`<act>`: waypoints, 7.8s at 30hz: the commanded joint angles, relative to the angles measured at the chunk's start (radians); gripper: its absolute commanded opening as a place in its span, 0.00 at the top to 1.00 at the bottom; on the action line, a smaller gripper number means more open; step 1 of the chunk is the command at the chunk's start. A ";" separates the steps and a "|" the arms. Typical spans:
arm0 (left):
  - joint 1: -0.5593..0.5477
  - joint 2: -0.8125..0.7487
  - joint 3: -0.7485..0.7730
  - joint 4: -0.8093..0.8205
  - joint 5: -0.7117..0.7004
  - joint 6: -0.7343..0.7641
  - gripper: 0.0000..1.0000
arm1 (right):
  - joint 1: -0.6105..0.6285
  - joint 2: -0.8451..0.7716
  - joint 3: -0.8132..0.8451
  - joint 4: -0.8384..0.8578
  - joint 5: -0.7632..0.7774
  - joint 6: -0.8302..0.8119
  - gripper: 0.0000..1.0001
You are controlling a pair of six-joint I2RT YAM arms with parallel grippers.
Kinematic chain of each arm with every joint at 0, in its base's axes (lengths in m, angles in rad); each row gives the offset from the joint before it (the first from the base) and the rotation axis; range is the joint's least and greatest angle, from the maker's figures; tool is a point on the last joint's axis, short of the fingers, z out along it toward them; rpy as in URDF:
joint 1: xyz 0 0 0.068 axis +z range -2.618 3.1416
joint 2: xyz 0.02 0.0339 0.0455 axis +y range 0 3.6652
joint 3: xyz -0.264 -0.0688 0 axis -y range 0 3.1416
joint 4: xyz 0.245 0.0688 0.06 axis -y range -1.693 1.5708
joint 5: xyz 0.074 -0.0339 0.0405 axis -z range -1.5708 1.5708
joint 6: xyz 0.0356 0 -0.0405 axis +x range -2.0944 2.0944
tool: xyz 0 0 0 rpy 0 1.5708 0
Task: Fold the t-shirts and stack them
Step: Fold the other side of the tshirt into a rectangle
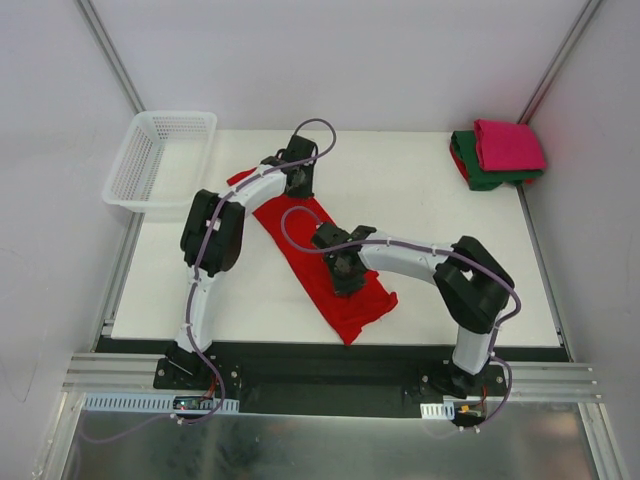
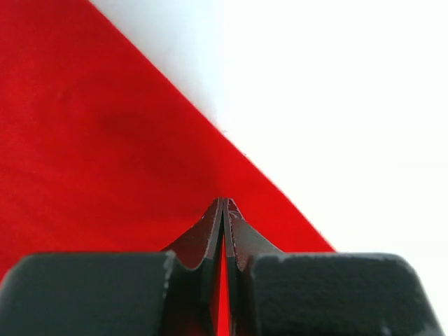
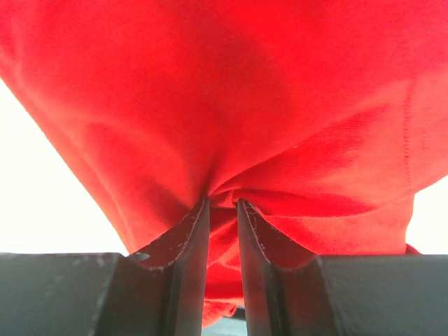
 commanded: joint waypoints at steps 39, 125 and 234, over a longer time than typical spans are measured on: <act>-0.294 -0.449 -0.633 0.225 0.284 -0.196 1.00 | -0.146 -0.717 -0.330 -0.188 0.485 0.251 0.53; -0.052 -0.338 -0.559 0.069 0.195 -0.142 1.00 | -0.627 -0.097 -0.384 0.676 -0.677 0.145 0.57; -0.006 -0.320 -0.561 0.070 0.210 -0.153 1.00 | -0.509 -0.252 -0.504 0.596 -0.462 0.076 0.62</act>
